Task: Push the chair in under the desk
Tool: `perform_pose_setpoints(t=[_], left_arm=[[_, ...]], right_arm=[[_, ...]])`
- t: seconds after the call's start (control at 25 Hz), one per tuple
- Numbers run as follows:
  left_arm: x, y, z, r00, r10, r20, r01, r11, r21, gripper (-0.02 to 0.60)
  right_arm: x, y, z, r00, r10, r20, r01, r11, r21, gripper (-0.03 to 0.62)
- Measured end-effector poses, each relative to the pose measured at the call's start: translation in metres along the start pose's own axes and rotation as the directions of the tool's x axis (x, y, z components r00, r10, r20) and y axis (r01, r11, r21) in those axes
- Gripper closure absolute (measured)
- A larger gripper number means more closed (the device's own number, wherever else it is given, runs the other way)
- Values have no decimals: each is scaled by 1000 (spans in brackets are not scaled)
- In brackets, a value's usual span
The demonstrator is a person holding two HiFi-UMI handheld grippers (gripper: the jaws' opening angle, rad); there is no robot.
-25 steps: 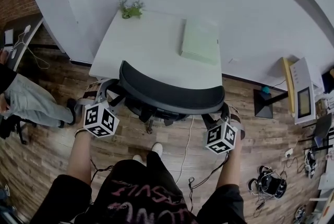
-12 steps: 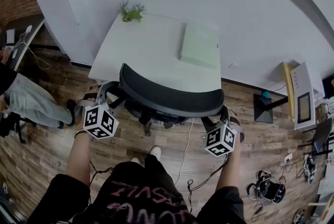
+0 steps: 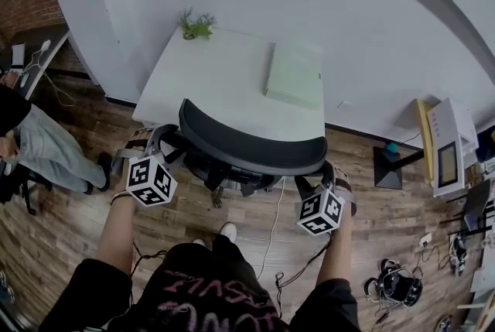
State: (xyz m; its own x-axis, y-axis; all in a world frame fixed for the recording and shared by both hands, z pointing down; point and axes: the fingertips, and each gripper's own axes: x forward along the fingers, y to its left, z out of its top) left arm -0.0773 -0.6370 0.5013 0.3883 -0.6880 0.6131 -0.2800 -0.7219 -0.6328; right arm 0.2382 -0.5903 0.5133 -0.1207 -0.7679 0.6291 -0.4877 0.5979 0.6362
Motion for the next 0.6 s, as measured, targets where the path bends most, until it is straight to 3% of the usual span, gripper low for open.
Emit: perform_pose_setpoints(t=[0.32,0.6], left_arm=[[-8,-1,-1,999,39,8,-39,999,2,314],[-29,4,-6,994,93,55,-87,991,-97,316]], right_arm=[[-18,-4,-4,994,-103,29,101,993,59,321],[-46,-5,-4,981,-184,61,169,966,195,322]])
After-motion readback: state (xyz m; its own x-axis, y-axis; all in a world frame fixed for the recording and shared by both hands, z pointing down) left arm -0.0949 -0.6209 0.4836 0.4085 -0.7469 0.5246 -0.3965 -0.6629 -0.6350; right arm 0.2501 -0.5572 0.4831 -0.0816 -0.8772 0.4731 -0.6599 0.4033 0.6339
